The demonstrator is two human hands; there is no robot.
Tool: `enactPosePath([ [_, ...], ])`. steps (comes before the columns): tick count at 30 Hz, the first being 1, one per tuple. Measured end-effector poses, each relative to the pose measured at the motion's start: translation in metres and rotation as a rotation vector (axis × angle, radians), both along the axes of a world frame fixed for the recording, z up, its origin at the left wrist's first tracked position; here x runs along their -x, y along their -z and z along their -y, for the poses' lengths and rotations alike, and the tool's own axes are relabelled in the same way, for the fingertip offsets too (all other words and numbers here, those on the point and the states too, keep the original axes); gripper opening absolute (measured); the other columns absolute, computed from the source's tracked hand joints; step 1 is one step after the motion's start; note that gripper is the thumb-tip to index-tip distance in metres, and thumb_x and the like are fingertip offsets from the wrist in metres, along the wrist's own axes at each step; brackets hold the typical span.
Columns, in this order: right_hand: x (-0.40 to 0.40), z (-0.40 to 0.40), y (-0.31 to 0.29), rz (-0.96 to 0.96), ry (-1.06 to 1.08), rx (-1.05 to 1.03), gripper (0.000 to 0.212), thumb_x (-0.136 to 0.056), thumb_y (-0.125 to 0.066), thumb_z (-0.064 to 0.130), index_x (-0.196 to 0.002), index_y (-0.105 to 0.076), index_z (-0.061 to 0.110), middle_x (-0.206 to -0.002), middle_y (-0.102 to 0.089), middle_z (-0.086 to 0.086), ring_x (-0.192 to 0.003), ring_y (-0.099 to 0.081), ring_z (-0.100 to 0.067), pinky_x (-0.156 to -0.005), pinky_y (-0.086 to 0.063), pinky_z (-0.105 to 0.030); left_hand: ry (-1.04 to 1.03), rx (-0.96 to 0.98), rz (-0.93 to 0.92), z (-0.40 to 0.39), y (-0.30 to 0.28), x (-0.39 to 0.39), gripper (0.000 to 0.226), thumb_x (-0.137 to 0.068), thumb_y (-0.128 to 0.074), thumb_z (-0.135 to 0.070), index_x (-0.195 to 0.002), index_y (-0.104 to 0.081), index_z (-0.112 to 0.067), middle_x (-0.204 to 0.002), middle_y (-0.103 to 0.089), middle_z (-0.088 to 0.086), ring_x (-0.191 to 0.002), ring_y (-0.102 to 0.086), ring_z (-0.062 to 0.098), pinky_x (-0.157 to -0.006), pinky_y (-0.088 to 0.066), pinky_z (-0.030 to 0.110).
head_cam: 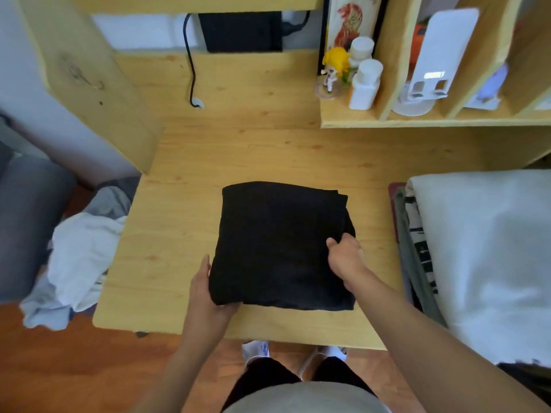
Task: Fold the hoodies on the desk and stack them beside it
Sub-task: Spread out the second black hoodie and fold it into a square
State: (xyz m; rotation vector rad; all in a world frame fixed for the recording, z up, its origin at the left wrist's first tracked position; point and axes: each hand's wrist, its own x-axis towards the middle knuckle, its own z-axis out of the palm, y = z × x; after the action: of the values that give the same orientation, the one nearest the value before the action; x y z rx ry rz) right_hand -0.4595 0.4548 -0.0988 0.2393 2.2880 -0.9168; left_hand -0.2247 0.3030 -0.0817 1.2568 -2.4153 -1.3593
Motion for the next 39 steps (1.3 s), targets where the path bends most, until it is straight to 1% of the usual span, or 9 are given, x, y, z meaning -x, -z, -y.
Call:
enactPosePath([
  [2,-0.003,0.001,-0.013,-0.014,-0.068,-0.025,0.029,-0.107,-0.04,0.034,-0.124,-0.053,0.015,-0.119,-0.06,-0.01,-0.107,-0.059,-0.033,-0.093,-0.05,-0.048,0.008,-0.142,-0.095,0.012,0.003,0.006,0.095,-0.082,-0.082,-0.014,-0.132,-0.029,-0.075,-0.124,-0.051,-0.046,-0.116,-0.052,-0.016,-0.089,-0.05,0.016],
  [5,-0.007,-0.002,-0.029,-0.053,-0.109,0.041,0.028,-0.108,-0.037,0.034,-0.127,-0.05,0.018,-0.119,-0.058,-0.005,-0.105,-0.056,-0.027,-0.093,-0.049,-0.048,-0.051,-0.247,-0.18,0.019,0.013,0.008,0.086,-0.082,-0.082,-0.011,-0.144,-0.039,-0.051,-0.133,-0.053,-0.034,-0.123,-0.052,-0.009,-0.095,-0.049,0.024],
  [10,-0.031,-0.007,-0.046,-0.253,-0.001,0.056,0.026,-0.108,-0.038,0.034,-0.113,-0.054,0.014,-0.1,-0.061,-0.005,-0.09,-0.059,-0.026,-0.079,-0.05,-0.042,-0.038,0.032,-0.032,0.029,0.024,0.004,0.073,-0.08,-0.077,-0.007,-0.136,-0.043,-0.04,-0.13,-0.044,-0.007,-0.091,-0.058,0.003,-0.079,-0.052,0.03],
  [18,-0.069,-0.01,0.001,-0.053,0.284,-0.143,0.033,-0.108,-0.036,0.027,-0.129,-0.048,0.005,-0.123,-0.059,-0.021,-0.111,-0.057,-0.042,-0.082,-0.039,-0.039,0.466,0.526,0.411,0.054,0.016,0.006,0.1,-0.095,-0.056,-0.009,-0.159,0.015,-0.037,-0.116,-0.028,0.004,-0.054,-0.048,0.013,-0.054,-0.046,0.027],
  [22,-0.089,-0.012,0.007,-0.093,0.455,0.084,0.028,-0.109,-0.037,0.027,-0.125,-0.05,0.009,-0.116,-0.055,-0.011,-0.103,-0.051,-0.031,-0.088,-0.038,-0.038,0.671,0.7,0.496,0.07,0.022,0.003,0.101,-0.086,-0.067,-0.02,-0.163,-0.001,-0.017,-0.114,-0.05,0.012,-0.08,-0.055,0.024,-0.06,-0.05,0.035],
  [25,-0.105,-0.022,0.016,-0.049,0.552,0.312,0.029,-0.107,-0.041,0.028,-0.133,-0.053,0.021,-0.13,-0.06,-0.002,-0.122,-0.055,-0.028,-0.109,-0.041,-0.047,0.808,0.701,0.507,0.074,0.002,0.009,0.097,-0.085,-0.059,-0.026,-0.162,-0.003,-0.009,-0.148,-0.038,0.015,-0.137,-0.039,0.037,-0.109,-0.043,0.048],
  [29,-0.115,-0.024,0.025,-0.02,0.589,0.408,0.034,-0.105,-0.044,0.029,-0.138,-0.053,0.028,-0.131,-0.063,0.006,-0.123,-0.057,-0.024,-0.111,-0.042,-0.05,0.723,0.762,0.156,0.066,-0.025,0.06,0.057,-0.093,-0.046,-0.027,-0.147,-0.05,-0.012,-0.158,-0.035,0.013,-0.151,-0.025,0.034,-0.121,-0.027,0.054],
  [35,-0.082,-0.042,0.016,-0.089,0.455,-0.123,0.041,-0.091,-0.056,0.01,-0.133,-0.051,0.009,-0.136,-0.044,-0.014,-0.111,-0.052,-0.035,-0.099,-0.045,-0.044,0.845,0.726,0.462,0.021,0.027,0.089,0.066,-0.103,-0.013,-0.054,-0.163,-0.005,-0.028,-0.171,-0.003,0.008,-0.157,0.002,0.034,-0.123,-0.013,0.06],
  [39,-0.074,0.005,-0.022,-0.832,-0.071,-0.169,0.053,-0.097,-0.055,0.014,-0.148,-0.041,0.009,-0.153,-0.034,-0.017,-0.138,-0.031,-0.037,-0.115,-0.028,-0.048,0.851,0.779,0.496,0.009,0.027,0.094,0.067,-0.105,-0.018,-0.049,-0.163,-0.005,-0.019,-0.171,-0.001,0.011,-0.156,0.004,0.04,-0.121,-0.007,0.065],
])
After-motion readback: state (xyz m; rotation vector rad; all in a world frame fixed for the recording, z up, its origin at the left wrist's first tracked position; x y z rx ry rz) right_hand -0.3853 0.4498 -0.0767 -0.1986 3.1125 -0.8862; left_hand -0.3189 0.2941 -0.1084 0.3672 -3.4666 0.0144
